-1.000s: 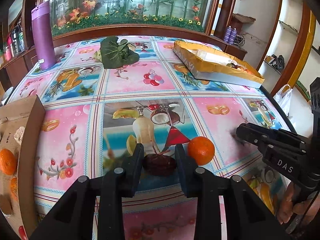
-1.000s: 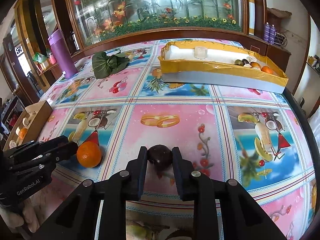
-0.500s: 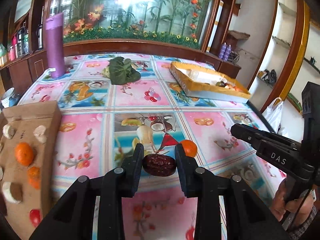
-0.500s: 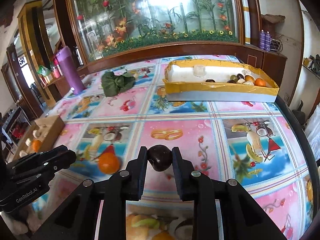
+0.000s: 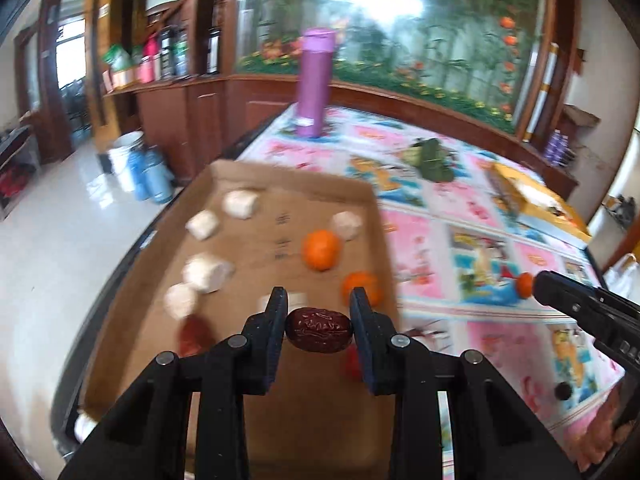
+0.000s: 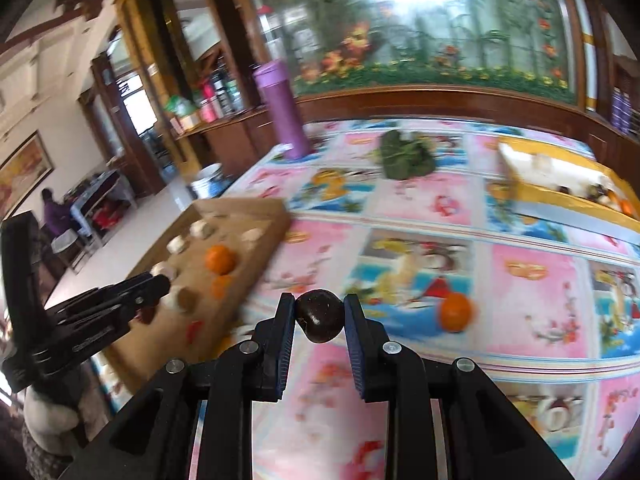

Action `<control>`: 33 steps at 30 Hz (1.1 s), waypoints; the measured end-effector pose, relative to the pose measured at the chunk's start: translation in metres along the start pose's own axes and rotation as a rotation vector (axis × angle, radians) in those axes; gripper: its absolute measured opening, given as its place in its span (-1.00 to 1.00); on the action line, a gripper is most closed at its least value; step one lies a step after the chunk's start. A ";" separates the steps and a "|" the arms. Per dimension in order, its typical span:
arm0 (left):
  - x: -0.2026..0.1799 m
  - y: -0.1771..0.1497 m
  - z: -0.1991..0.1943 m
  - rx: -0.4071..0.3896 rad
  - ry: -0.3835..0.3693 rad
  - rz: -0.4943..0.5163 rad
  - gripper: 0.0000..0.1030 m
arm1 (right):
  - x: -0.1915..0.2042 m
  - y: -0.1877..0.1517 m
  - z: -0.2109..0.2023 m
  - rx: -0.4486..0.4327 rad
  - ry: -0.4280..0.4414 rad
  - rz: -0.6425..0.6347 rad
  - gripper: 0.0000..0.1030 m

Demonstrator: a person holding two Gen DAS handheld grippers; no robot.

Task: Organize fruits
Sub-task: 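Place the red date and the dark plum on the cardboard tray and release both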

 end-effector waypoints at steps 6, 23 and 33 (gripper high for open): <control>0.051 -0.013 0.004 0.029 0.118 -0.026 -0.39 | 0.074 -0.014 0.029 0.068 0.104 -0.092 -0.47; 0.073 -0.020 0.001 0.023 0.185 -0.047 -0.11 | 0.160 -0.066 0.077 0.174 0.128 -0.336 -0.27; 0.054 -0.013 -0.015 -0.021 0.215 0.008 0.15 | 0.150 -0.053 0.050 0.096 0.107 -0.306 0.18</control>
Point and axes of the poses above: each gripper's, at about its wrist camera, not at the fingertips, and z roughly the way its jaws point, x to its left, y to its top, the point moved 8 cm from there along z, roughly the way its jaws point, and after that the axes turned 1 degree about -z, right-handed, at the moved point
